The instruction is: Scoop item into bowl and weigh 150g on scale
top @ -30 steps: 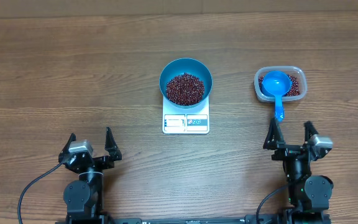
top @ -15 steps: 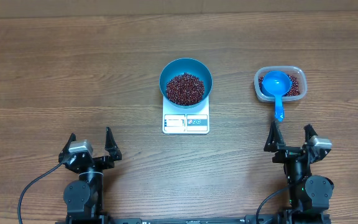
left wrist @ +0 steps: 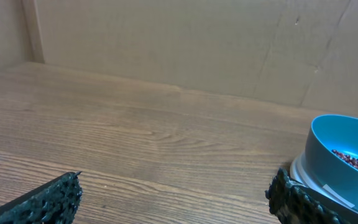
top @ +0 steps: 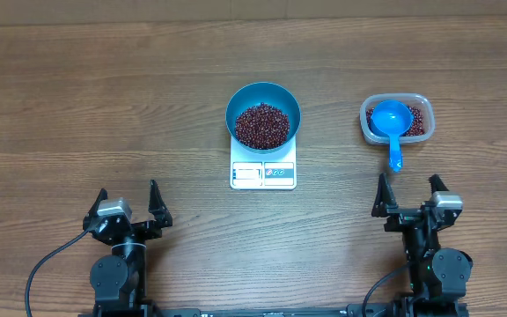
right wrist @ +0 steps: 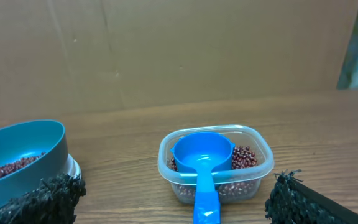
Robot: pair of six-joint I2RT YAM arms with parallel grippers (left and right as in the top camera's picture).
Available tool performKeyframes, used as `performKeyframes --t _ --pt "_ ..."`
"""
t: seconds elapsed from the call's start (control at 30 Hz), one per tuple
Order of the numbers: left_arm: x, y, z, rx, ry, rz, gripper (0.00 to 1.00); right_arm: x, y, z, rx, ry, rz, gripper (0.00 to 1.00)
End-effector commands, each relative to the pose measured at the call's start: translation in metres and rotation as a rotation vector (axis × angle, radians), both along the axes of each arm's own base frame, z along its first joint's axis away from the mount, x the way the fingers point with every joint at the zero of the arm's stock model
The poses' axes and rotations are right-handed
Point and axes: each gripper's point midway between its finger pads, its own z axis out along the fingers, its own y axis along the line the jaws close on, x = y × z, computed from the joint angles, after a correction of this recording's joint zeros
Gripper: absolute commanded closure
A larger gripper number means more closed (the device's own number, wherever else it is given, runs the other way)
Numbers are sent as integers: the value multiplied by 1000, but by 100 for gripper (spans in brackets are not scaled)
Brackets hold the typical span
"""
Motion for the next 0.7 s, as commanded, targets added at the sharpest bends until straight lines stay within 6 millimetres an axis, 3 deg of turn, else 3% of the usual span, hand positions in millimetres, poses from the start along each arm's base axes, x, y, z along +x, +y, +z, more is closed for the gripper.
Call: performKeyframes --t 0.0,0.67 --pt "0 -2 1 -10 -9 -10 1 0 6 -1 -87 -10 38 0" --pt "0 -2 1 -10 -9 -11 0 0 7 0 -95 -13 45 0"
